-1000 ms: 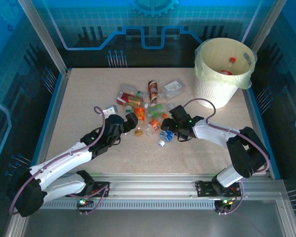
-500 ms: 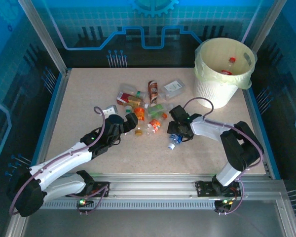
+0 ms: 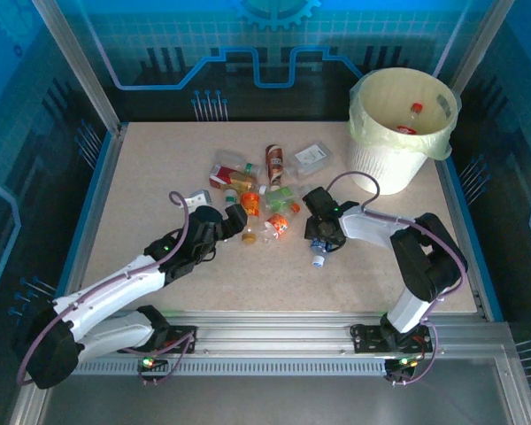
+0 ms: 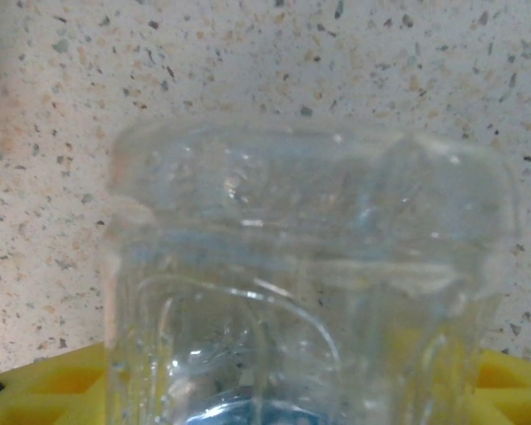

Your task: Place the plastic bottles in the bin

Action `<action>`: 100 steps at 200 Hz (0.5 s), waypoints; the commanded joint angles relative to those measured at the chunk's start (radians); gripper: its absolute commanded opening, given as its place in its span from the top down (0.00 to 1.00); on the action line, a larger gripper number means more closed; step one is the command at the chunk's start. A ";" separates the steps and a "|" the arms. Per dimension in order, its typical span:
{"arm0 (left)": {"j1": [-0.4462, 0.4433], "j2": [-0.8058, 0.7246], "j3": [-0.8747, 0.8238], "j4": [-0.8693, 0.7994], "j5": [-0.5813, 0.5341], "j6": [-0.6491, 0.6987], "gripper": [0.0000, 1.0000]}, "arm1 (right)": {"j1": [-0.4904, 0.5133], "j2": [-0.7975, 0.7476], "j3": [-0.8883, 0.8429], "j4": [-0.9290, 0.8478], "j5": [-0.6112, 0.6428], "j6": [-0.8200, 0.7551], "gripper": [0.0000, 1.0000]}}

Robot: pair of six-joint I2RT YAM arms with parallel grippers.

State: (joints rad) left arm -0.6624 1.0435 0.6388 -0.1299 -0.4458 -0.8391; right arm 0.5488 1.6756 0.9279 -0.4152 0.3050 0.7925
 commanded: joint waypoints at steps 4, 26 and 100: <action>0.010 0.019 0.043 -0.031 0.034 0.009 0.01 | -0.012 -0.057 -0.014 0.039 0.017 -0.038 0.42; 0.010 0.038 0.062 -0.025 0.072 0.007 0.01 | -0.012 -0.128 -0.039 0.067 0.014 -0.070 0.49; 0.009 0.157 0.152 0.088 0.319 0.048 0.01 | -0.007 -0.351 0.008 0.041 -0.010 -0.122 0.60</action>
State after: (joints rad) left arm -0.6617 1.1645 0.7383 -0.1062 -0.2577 -0.8284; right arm 0.5488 1.3865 0.8986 -0.3801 0.3050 0.7017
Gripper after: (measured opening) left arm 0.990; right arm 0.609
